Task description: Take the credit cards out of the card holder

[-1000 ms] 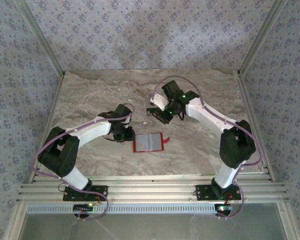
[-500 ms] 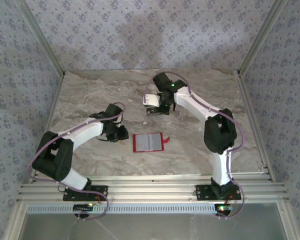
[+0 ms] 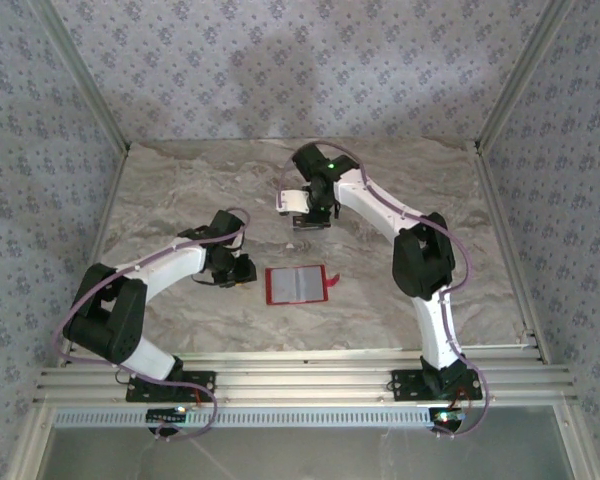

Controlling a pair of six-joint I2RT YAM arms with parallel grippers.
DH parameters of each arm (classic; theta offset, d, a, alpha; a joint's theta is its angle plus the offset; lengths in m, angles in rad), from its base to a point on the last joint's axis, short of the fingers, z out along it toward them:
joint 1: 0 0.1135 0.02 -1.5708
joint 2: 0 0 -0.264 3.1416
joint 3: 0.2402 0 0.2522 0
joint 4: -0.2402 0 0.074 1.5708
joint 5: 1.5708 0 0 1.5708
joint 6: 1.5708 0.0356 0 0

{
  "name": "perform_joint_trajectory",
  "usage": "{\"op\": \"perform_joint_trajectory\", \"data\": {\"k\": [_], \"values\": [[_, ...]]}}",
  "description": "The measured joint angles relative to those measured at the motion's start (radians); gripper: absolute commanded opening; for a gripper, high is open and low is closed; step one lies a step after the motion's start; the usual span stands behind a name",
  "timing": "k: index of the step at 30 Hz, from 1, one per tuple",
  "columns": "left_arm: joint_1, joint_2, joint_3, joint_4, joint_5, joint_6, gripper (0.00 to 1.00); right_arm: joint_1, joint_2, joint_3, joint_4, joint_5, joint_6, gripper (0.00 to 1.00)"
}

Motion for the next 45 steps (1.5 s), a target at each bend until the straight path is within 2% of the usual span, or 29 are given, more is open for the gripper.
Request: {"op": "perform_joint_trajectory", "data": {"k": [16,29,37,45], "values": [[0.002,0.0,0.0,0.003,0.001,0.0,0.26,0.003,0.066,0.046,-0.004,0.044,-0.019,0.0],[0.002,0.008,0.0,0.003,0.008,0.0,0.26,0.01,0.101,0.055,-0.013,0.028,-0.023,0.0],[0.002,0.009,0.0,0.003,0.011,0.0,0.26,0.011,0.132,0.055,0.012,0.034,-0.026,0.18],[0.002,0.009,0.003,0.003,0.011,0.0,0.26,0.011,0.132,0.055,0.097,0.079,-0.039,0.24]]}}
